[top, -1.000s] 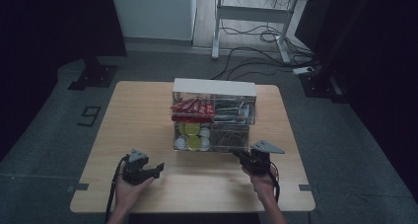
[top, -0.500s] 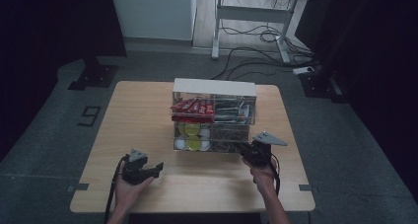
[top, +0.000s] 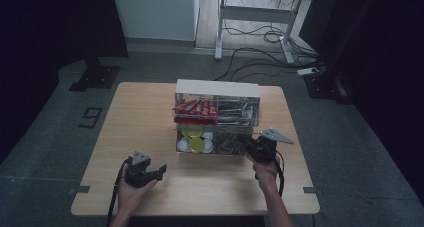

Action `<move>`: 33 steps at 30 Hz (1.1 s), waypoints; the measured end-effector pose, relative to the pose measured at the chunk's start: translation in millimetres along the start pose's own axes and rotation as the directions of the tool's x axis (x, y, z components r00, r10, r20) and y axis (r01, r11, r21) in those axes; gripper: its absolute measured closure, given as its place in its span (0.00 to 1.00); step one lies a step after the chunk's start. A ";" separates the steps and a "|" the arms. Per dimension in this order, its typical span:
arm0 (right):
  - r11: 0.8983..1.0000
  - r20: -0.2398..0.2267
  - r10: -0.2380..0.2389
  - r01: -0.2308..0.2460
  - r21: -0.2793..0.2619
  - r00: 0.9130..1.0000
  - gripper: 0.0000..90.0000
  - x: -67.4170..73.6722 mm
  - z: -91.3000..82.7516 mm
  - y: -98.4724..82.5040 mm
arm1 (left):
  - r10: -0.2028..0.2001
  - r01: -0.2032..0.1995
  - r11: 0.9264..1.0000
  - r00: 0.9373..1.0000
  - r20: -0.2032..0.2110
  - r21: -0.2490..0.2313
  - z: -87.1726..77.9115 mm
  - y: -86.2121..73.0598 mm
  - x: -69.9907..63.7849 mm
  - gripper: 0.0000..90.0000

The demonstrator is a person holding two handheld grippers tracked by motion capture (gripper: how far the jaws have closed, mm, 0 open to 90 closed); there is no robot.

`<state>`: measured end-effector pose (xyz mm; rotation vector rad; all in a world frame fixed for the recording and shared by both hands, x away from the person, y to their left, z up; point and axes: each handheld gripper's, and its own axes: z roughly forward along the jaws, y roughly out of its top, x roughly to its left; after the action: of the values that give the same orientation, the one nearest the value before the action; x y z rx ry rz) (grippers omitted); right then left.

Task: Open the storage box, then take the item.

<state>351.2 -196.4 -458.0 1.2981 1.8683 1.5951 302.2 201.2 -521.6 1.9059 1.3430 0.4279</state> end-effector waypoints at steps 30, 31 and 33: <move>1.000 0.014 0.003 -0.003 -0.020 1.000 0.99 -4.2 -2.5 -0.9 | 0.041 -0.040 0.998 0.999 0.027 -0.039 -0.7 7.1 -27.4 0.34; 1.000 0.014 0.003 -0.003 -0.019 1.000 0.99 -4.6 -2.5 -1.0 | 0.039 -0.038 0.998 0.999 0.025 -0.041 -0.3 8.1 -28.4 0.34; 1.000 0.014 0.003 -0.002 -0.019 1.000 0.99 -5.2 -2.3 -1.3 | 0.037 -0.036 0.998 0.999 0.024 -0.042 0.3 9.1 -29.6 0.35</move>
<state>351.6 -201.9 -460.0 1.3007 1.8393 1.5970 296.8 172.7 -510.7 1.8989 1.2753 0.4457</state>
